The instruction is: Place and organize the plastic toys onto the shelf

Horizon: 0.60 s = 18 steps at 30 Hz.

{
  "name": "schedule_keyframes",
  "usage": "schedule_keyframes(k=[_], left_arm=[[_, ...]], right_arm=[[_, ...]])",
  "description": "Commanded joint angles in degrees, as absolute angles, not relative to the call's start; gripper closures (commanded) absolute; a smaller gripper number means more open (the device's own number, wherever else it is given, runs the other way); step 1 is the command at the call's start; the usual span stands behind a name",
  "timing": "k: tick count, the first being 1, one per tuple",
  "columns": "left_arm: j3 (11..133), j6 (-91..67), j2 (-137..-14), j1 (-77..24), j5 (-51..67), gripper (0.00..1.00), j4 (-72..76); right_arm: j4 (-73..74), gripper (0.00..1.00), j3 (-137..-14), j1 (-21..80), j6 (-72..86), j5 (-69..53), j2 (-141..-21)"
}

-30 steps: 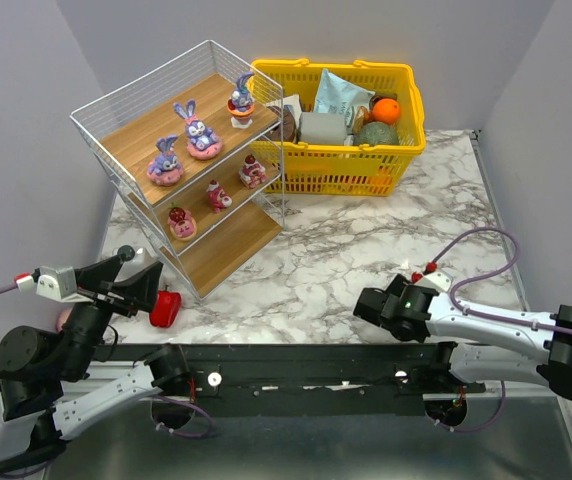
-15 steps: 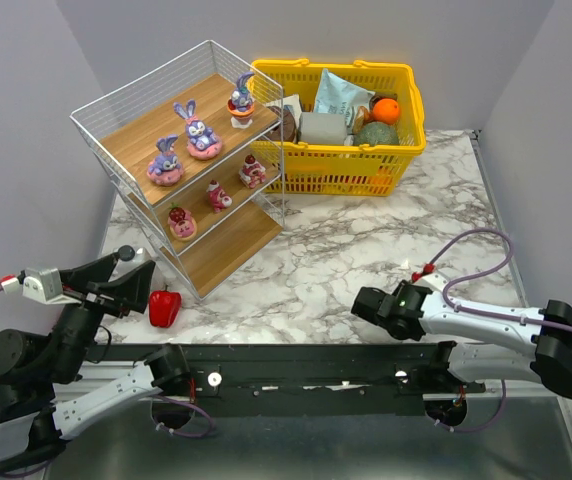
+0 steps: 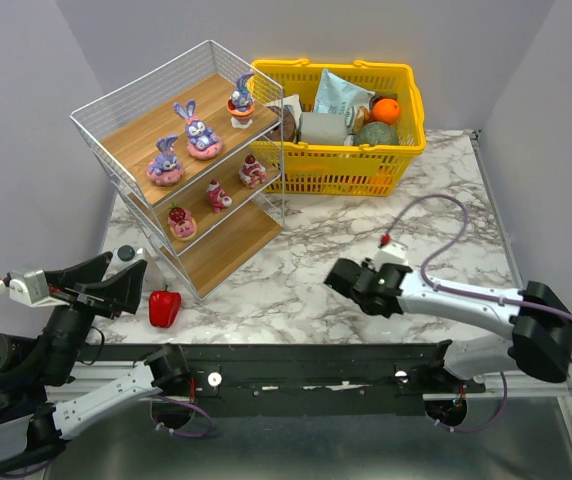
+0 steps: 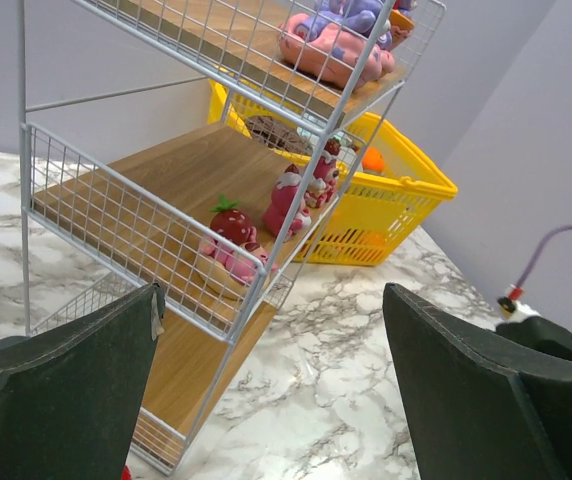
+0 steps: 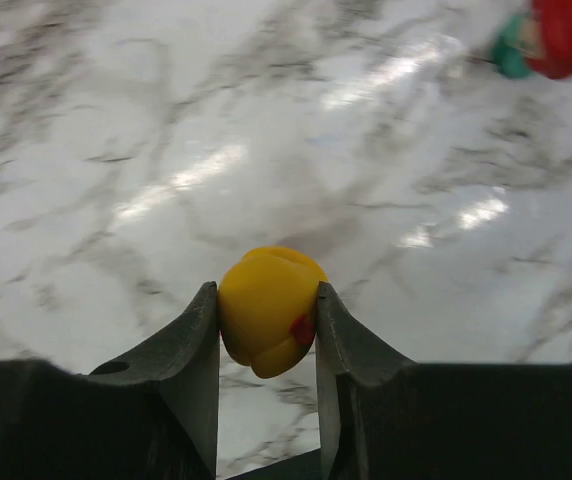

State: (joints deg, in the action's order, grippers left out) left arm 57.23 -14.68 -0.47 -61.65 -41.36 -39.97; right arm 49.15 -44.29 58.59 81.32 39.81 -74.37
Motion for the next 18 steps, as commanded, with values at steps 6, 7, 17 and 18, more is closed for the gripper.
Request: schedule_keyframes(k=[6,7,17,18], left_arm=[[60.38,-15.64,6.15,-62.23,-42.45,0.01,-41.83],[60.55,-15.64,5.98,-62.23,-42.54,0.01,-42.27],[61.52,-15.73,5.62,-62.31,-42.89,0.01,-43.59],[61.52,-15.82,5.62,-62.31,-42.98,0.01,-43.59]], right_arm=[[36.12,0.94,-72.21,65.47,55.82,32.44,-99.36],[35.34,0.94,-74.16,66.00,54.85,31.21,-101.14],[34.72,0.93,-88.15,69.26,46.85,24.87,-116.80],[34.63,0.92,-88.33,69.26,46.76,24.79,-117.15]])
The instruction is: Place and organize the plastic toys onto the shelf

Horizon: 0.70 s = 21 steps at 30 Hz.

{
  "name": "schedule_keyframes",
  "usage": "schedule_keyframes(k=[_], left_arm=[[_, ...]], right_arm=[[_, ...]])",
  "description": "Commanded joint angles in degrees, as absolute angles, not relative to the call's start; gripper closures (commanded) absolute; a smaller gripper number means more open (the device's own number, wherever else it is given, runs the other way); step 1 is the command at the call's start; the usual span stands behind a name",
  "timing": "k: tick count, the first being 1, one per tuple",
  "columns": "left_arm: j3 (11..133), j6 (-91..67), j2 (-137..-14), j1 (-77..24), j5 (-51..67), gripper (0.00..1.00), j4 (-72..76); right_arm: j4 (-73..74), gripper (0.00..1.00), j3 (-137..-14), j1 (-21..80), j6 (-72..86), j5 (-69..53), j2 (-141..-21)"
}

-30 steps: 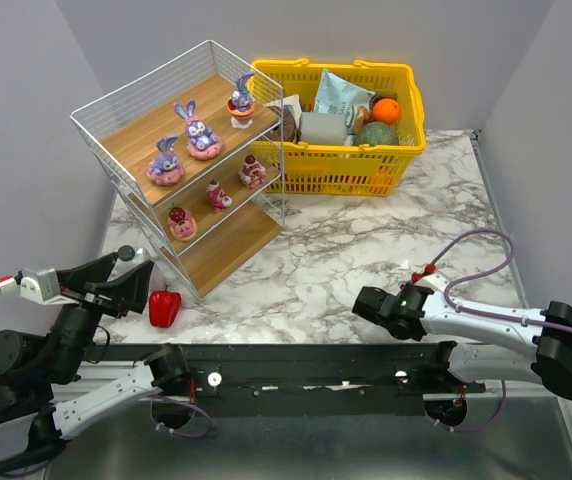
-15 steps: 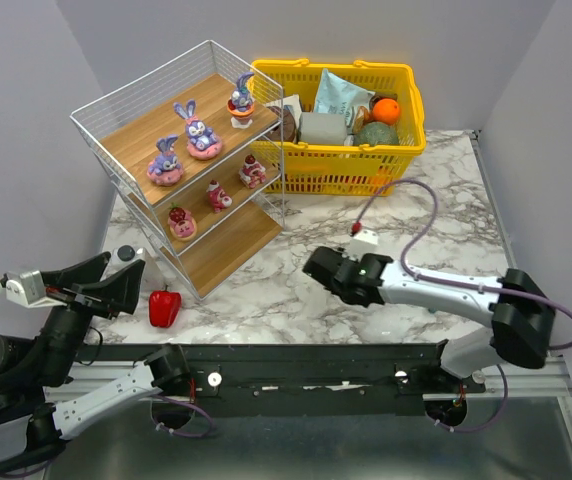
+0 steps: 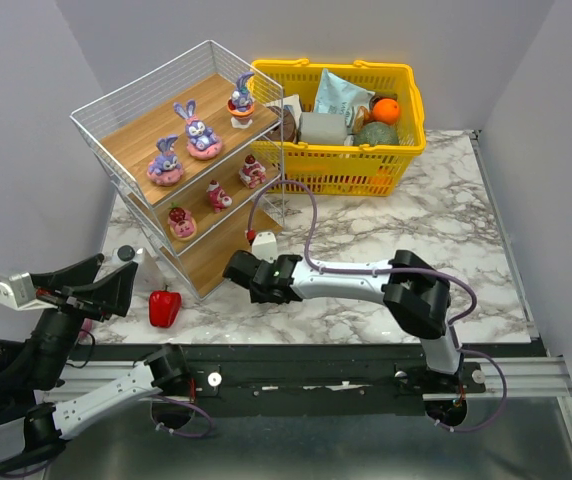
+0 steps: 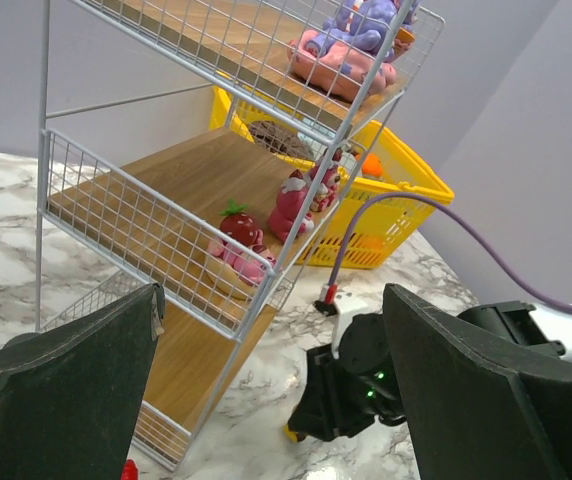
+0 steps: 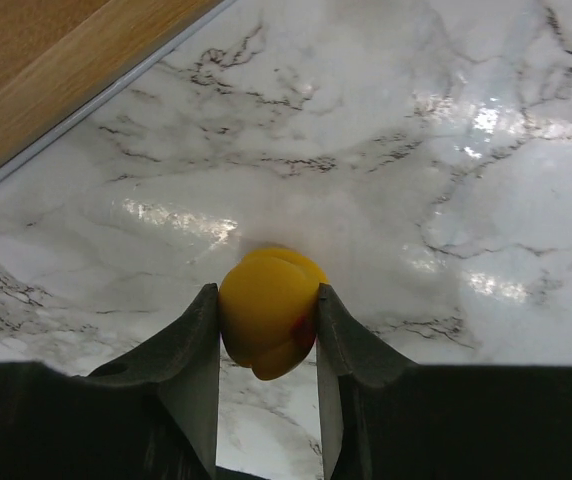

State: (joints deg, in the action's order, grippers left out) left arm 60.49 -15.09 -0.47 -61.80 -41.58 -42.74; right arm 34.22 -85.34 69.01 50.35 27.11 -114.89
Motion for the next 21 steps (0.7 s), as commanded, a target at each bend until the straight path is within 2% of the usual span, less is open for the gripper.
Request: schedule_keyframes(k=[1,6,7,10,21], left_arm=[[61.44,-15.82,5.63,-62.31,-42.89,0.01,-43.59],[61.26,-15.91,5.71,-62.40,-43.33,0.01,-43.68],[61.26,-16.00,5.80,-62.40,-43.33,0.01,-43.77],[61.26,-16.08,5.80,-62.40,-43.42,0.01,-43.94],[61.70,-16.44,5.98,-62.49,-43.51,0.01,-44.47]], right_arm=[[34.72,0.89,-88.50,69.26,46.67,24.79,-117.33],[34.72,0.72,-88.42,69.26,46.41,24.44,-118.39],[33.93,0.65,-88.24,69.26,46.32,24.35,-118.30],[31.83,0.54,-86.32,69.26,46.14,23.91,-117.34],[29.71,0.44,-84.47,69.34,45.97,24.17,-115.75]])
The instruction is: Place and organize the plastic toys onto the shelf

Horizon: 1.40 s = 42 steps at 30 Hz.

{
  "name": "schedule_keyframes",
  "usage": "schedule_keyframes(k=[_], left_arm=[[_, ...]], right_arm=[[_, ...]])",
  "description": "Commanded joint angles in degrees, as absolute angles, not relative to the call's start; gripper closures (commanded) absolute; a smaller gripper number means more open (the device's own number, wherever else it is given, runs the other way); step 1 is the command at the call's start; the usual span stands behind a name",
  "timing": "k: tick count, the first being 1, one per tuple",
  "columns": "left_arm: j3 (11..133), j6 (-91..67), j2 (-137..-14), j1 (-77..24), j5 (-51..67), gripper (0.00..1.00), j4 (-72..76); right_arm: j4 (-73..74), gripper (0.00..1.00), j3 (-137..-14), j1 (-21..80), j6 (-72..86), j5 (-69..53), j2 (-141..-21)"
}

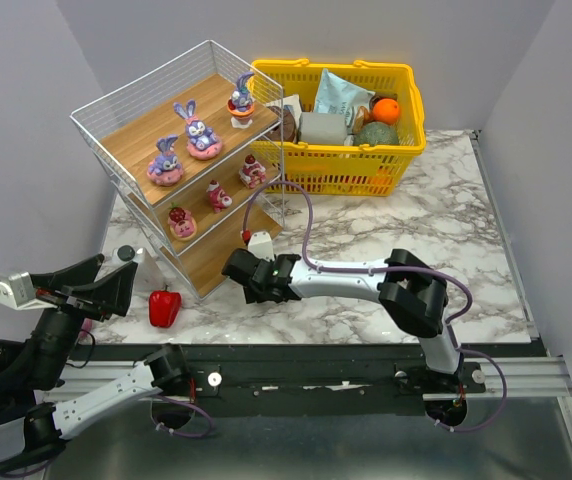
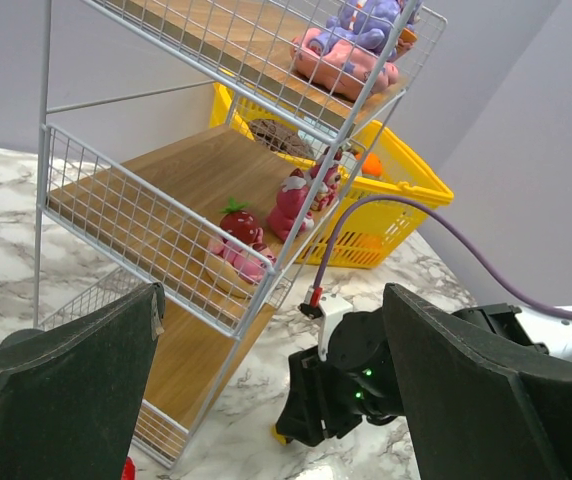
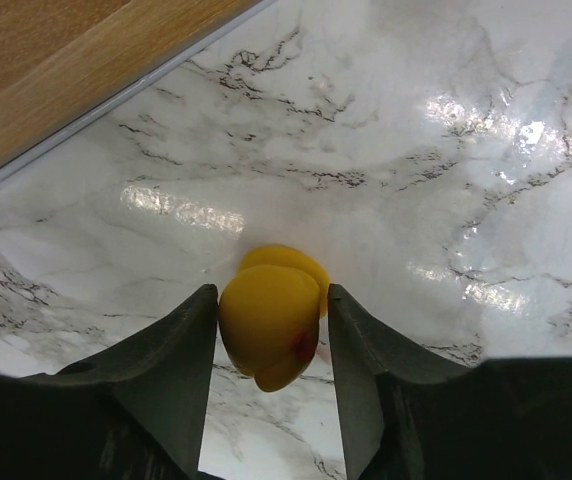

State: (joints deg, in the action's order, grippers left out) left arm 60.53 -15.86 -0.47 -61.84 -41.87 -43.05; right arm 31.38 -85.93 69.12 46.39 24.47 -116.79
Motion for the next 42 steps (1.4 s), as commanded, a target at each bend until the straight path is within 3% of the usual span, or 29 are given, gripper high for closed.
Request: schedule_keyframes(k=[1,7,12,20,28,42], left_arm=[[61.70,-16.52,5.98,-62.49,-43.59,0.01,-44.47],[61.87,-16.44,5.98,-62.49,-43.59,0.01,-44.47],[61.87,-16.70,6.06,-62.49,-43.51,0.01,-44.56],[61.52,-16.96,5.98,-62.49,-43.24,0.01,-44.03],[60.38,-16.26,4.84,-62.58,-43.24,0.01,-42.72],[61.17,-16.96,3.78,-62.58,-40.78,0.01,-40.35]], right_arm=[[29.27,0.41,-84.29,69.43,45.97,24.34,-115.49],[22.88,0.27,-80.60,70.57,42.81,27.51,-112.77],[14.08,0.22,-75.33,71.10,37.81,29.27,-110.31],[-13.86,0.14,-58.82,71.54,27.87,27.16,-105.48],[-36.35,0.12,-49.93,71.54,17.24,23.57,-105.47],[-62.65,0.12,-38.07,71.54,8.72,25.31,-108.10]])
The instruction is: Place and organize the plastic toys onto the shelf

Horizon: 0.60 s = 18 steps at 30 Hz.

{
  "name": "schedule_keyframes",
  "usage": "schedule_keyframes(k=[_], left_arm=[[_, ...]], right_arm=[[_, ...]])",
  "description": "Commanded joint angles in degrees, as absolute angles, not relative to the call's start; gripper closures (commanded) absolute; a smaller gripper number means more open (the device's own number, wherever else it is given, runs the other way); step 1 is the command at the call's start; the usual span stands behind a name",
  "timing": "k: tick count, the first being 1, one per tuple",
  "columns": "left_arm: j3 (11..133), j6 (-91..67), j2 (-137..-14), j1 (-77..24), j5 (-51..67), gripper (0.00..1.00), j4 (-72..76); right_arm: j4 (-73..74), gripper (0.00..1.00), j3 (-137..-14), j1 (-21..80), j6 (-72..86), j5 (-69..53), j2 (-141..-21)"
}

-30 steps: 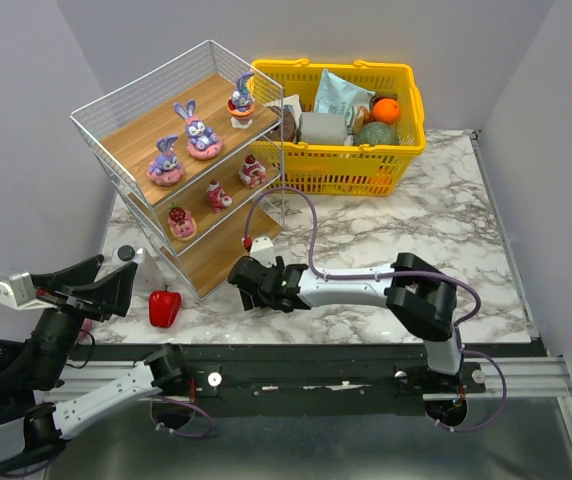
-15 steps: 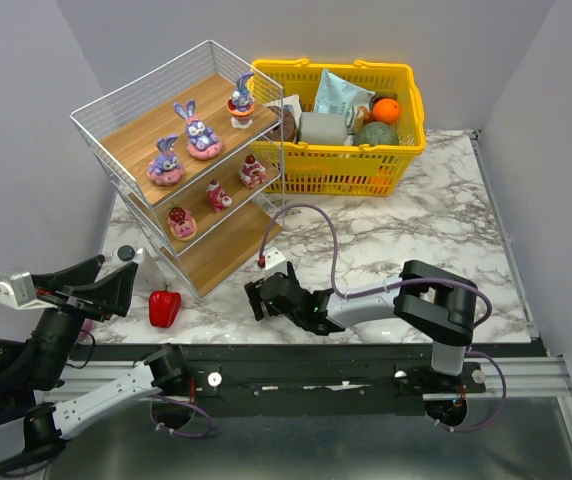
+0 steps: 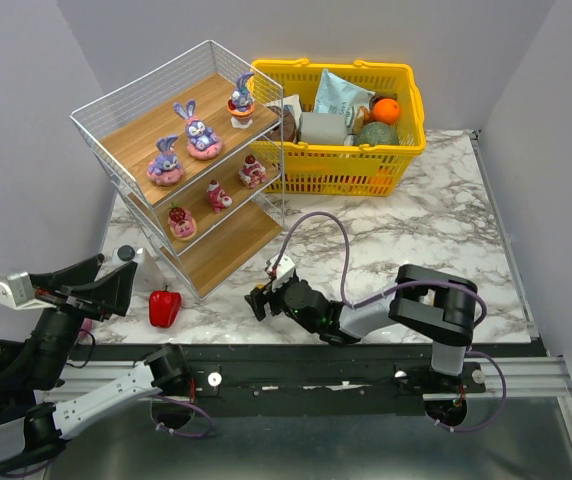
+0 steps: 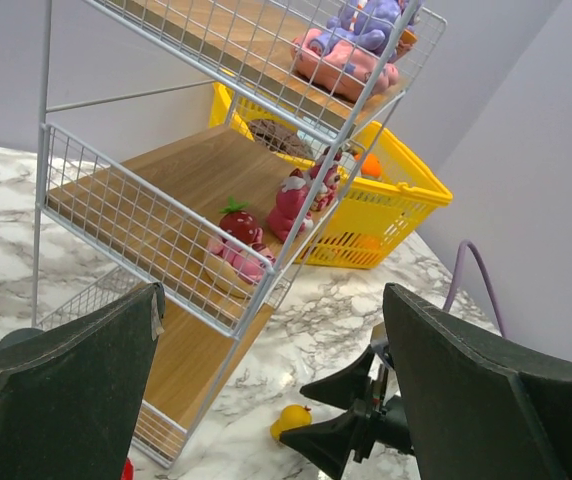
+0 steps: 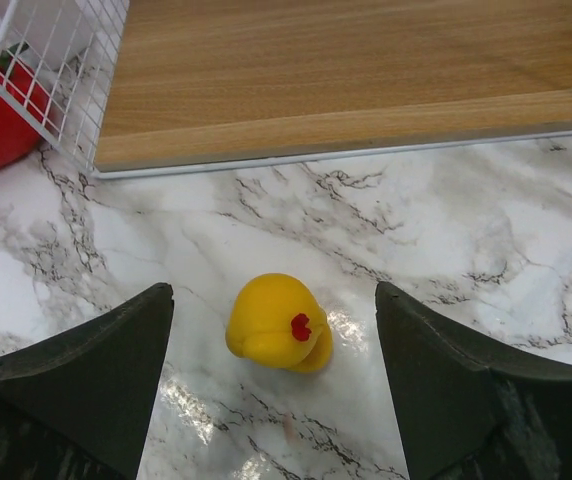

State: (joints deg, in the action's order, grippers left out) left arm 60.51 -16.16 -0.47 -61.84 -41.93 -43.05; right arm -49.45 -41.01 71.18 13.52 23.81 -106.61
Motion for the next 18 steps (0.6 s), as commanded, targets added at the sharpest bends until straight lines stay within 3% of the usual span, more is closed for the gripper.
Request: schedule_keyframes(k=[1,4,7,18], left_arm=[[60.91,-17.05,3.61,-62.58,-40.61,0.01,-39.56],[60.65,-16.88,2.90,-62.58,-40.34,0.01,-38.85],[60.29,-16.87,2.29,-62.58,-40.17,0.01,-38.24],[60.21,-16.52,1.23,-62.58,-39.90,0.01,-38.06]], right_arm=[[-64.93,0.12,-37.71,71.54,8.18,25.05,-108.37],[-69.50,0.16,-36.39,71.54,6.86,22.94,-109.68],[-72.93,0.27,-35.51,71.54,6.85,21.89,-111.18],[-74.36,0.23,-36.30,71.46,8.61,21.35,-114.34]])
